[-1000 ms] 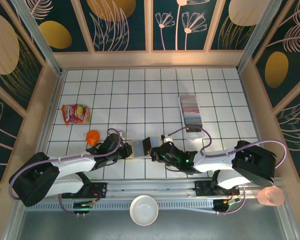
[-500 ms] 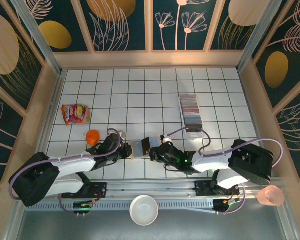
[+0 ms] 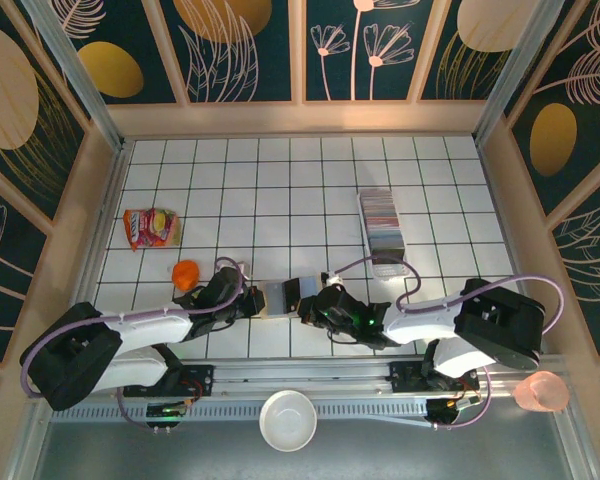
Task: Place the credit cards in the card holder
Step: Insert the credit card into the card slot.
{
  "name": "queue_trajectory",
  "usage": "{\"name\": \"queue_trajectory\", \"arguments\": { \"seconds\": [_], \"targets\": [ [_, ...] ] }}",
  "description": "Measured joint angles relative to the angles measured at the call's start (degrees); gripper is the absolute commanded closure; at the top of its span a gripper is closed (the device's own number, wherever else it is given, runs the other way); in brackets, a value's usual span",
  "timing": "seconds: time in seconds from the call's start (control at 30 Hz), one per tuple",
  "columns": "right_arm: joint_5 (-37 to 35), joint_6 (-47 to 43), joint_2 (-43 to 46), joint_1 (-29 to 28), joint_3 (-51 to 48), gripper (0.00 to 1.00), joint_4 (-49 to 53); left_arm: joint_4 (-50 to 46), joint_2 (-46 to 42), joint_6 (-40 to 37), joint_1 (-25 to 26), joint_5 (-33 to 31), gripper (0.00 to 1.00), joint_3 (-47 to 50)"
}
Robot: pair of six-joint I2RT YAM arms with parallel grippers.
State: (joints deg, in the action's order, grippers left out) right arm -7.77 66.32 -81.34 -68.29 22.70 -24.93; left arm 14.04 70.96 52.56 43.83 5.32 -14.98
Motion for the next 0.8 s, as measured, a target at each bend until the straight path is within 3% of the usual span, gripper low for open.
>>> {"name": "queue_trajectory", "arguments": {
  "seconds": [0.6, 0.67, 0.8],
  "targets": [
    [5.0, -4.6, -6.4, 0.7, 6.1, 1.00, -0.3, 0.8, 0.1, 0.0, 0.0, 0.0, 0.96, 0.3],
    [5.2, -5.7, -6.8, 0.7, 7.4, 0.93, 1.6, 0.9, 0.1, 0.0, 0.0, 0.0, 0.96, 0.4],
    [5.3, -7.5, -6.9, 0.7, 9.7, 0.64, 6.6, 1.0, 0.0, 0.0, 0.0, 0.0, 0.96, 0.4]
  ]
}}
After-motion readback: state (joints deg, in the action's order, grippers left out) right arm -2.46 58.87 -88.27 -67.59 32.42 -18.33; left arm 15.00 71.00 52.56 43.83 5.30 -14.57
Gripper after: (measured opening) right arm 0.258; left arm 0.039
